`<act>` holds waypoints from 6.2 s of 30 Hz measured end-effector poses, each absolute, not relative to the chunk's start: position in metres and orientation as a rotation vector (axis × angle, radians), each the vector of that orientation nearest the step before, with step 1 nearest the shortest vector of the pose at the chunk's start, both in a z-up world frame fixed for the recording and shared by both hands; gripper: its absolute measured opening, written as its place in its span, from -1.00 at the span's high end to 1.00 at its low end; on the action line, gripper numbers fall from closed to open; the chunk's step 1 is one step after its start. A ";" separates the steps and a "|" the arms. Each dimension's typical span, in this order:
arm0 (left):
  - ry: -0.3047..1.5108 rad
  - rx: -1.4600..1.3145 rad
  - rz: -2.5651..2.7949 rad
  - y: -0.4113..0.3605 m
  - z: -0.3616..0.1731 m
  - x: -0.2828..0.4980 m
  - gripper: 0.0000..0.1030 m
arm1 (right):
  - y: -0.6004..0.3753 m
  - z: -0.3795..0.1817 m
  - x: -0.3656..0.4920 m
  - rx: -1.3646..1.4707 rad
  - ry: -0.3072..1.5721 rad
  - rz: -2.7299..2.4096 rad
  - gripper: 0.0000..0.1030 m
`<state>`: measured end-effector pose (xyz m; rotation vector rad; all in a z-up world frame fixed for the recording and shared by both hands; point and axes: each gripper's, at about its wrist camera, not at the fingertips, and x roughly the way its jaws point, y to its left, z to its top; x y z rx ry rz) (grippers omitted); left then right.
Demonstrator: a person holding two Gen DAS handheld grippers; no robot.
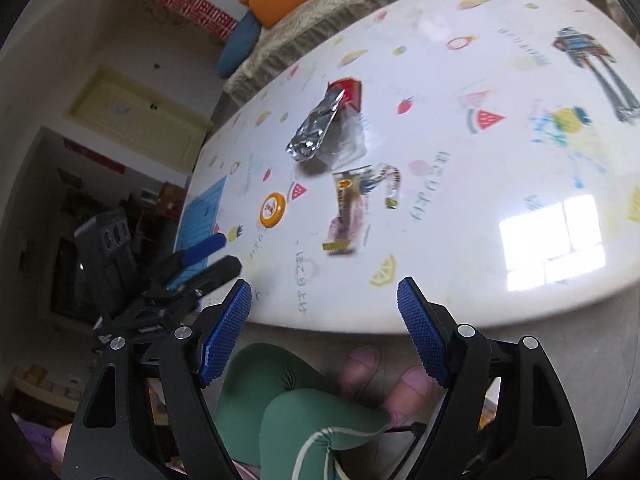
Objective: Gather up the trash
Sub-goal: 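Swing both grippers back toward the table, then grasp the orange lid with the left gripper while the right gripper grasps the candy wrapper, then carry the orange lid and candy wrapper in both grippers over the trash bin, then open the left gripper to drop the lid while the right gripper drops the wrapper, then swing both grippers back over the table, then grasp the foil wrapper with the left gripper while the right gripper grasps the clear plastic tray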
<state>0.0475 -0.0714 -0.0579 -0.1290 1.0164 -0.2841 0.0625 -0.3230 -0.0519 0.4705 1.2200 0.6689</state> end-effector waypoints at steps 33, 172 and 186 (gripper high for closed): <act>1.079 -0.147 -0.151 0.034 -0.144 0.121 -0.87 | -0.199 -0.141 0.156 0.214 1.394 0.588 -0.41; 1.046 -0.088 -0.308 -0.052 -0.080 0.103 -0.83 | -0.329 -0.079 0.091 0.471 1.220 0.635 -0.31; 1.103 -0.182 -0.247 -0.007 -0.124 0.206 -0.84 | -0.252 -0.109 0.208 0.414 1.275 0.653 -0.31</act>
